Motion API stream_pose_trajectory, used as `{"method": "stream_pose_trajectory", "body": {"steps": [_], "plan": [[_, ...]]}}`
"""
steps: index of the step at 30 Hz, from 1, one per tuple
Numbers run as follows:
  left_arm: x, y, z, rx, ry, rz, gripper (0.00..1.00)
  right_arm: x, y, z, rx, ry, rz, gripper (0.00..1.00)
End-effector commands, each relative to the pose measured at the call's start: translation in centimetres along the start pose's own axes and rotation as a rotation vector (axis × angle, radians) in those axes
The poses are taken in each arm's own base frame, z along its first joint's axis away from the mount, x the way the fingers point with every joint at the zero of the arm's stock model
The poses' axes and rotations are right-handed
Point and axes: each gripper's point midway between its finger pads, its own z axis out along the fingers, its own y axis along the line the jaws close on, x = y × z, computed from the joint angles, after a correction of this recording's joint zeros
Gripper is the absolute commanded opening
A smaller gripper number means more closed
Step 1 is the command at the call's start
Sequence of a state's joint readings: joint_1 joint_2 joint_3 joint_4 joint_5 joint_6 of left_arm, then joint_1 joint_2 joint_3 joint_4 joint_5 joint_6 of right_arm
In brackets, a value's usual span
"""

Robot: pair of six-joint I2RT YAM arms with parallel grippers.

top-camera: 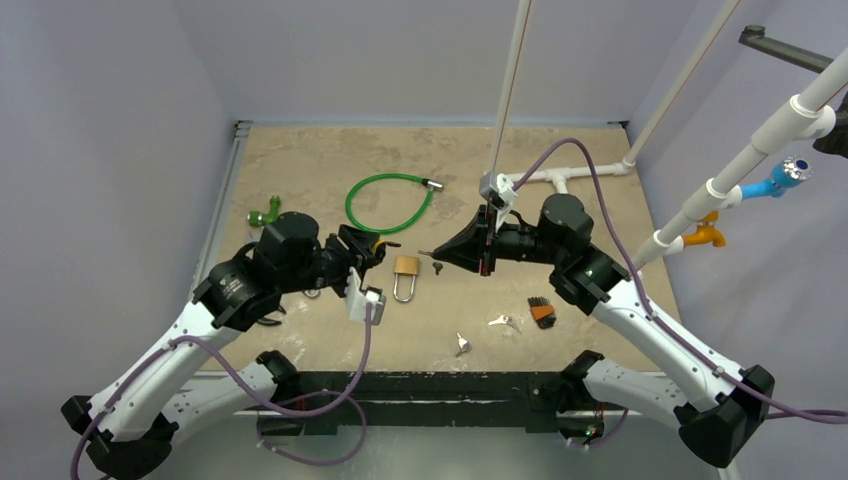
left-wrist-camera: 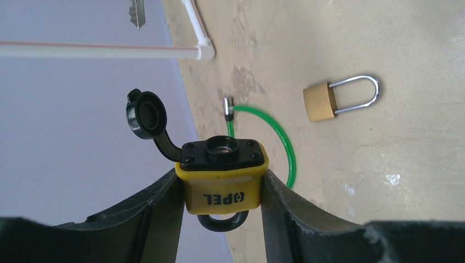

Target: Unlock with the key

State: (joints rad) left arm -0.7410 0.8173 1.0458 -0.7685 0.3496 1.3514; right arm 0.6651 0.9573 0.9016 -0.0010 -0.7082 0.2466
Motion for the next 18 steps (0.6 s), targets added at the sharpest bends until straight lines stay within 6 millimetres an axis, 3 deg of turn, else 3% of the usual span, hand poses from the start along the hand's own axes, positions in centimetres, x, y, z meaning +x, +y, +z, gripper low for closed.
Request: {"method": "stream_pose_trajectory", "body": {"steps": [1,10,18], "plan": [[1.0,3.9,-3.3,-0.151,0.123,-0.011,0.00,-3.8,1.8,0.5,-0.067,-0.077,-0.034,0.00],[1.0,4.9,-4.3,-0.225,0.148,0.009,0.00,-2.6,2.4,1.6,-0.064,-0.019,-0.016,0.00],[-0.3,5.4,-4.4,-0.234,0.089,0.019,0.00,-3.5,1.9,4.3,-0.044,-0.016,-0.027,0.00]]}}
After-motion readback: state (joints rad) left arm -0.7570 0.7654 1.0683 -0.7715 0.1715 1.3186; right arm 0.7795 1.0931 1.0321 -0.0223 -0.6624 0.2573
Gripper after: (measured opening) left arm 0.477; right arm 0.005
